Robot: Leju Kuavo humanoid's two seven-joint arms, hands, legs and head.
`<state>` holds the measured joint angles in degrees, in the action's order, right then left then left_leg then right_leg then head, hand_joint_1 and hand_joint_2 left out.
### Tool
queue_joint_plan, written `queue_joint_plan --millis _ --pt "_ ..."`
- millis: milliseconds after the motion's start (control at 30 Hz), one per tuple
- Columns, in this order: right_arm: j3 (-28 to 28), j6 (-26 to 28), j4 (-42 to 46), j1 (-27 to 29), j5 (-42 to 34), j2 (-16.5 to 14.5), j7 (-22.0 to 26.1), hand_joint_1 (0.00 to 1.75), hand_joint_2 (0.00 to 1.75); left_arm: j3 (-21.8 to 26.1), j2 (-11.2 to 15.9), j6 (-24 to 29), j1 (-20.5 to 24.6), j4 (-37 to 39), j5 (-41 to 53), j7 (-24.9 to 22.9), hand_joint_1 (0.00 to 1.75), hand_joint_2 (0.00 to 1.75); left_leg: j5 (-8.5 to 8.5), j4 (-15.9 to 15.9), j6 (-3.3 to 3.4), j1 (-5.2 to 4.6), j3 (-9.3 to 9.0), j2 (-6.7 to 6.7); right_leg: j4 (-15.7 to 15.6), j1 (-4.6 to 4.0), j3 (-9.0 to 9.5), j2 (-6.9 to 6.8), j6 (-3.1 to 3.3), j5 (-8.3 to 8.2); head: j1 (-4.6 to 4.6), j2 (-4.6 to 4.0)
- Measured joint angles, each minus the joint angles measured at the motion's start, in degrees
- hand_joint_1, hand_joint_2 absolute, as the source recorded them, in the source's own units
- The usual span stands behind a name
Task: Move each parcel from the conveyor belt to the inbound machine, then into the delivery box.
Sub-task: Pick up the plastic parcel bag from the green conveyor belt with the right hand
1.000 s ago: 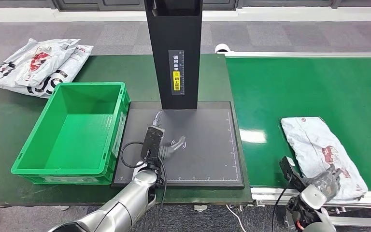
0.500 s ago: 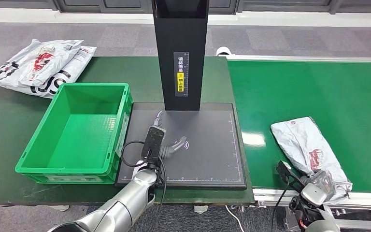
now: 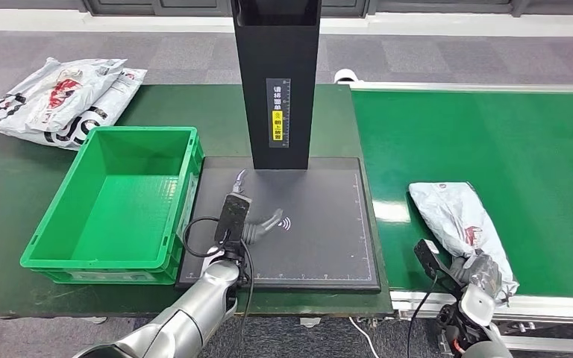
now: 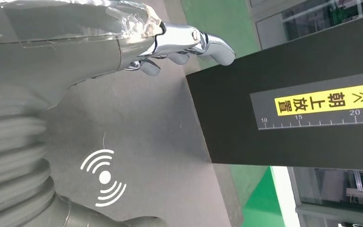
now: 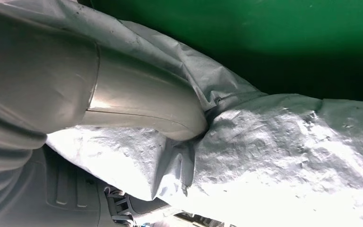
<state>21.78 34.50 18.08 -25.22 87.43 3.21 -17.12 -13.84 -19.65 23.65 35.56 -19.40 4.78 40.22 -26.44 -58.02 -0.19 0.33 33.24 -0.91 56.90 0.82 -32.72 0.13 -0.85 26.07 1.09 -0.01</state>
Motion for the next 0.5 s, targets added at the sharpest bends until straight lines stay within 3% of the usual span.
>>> queue_joint_plan --millis 200,267,333,500 --pt "0.0 0.3 0.0 0.0 -0.1 -0.3 0.3 1.75 1.75 0.0 0.0 0.1 -0.1 0.0 0.0 0.0 0.00 1.75 0.00 0.0 0.00 -0.04 0.11 -0.02 0.0 0.04 -0.09 -0.01 -0.01 0.00 0.00 0.00" --pt "0.2 1.9 0.2 0.0 -1.4 -0.4 2.6 1.75 1.75 0.0 0.0 0.5 -0.1 0.0 0.4 0.0 0.00 1.75 0.00 0.0 0.00 -0.04 0.13 -0.02 0.0 0.04 -0.11 -0.01 -0.01 0.00 0.00 0.01" --pt "1.3 4.2 2.3 0.4 -4.8 -1.3 10.2 1.75 1.75 0.0 0.1 1.8 -0.2 -0.3 1.3 0.0 0.00 1.75 0.00 0.0 0.00 -0.04 0.18 -0.01 0.0 0.04 -0.15 -0.01 -0.01 0.00 0.00 0.01" --pt "7.4 5.8 13.1 0.3 -16.8 -7.5 38.4 1.75 1.75 0.0 0.3 4.3 -0.4 -1.2 3.8 0.0 0.00 1.75 0.05 0.0 -0.07 -0.02 0.22 0.09 0.1 0.02 -0.31 0.09 0.01 -0.01 0.00 0.00"
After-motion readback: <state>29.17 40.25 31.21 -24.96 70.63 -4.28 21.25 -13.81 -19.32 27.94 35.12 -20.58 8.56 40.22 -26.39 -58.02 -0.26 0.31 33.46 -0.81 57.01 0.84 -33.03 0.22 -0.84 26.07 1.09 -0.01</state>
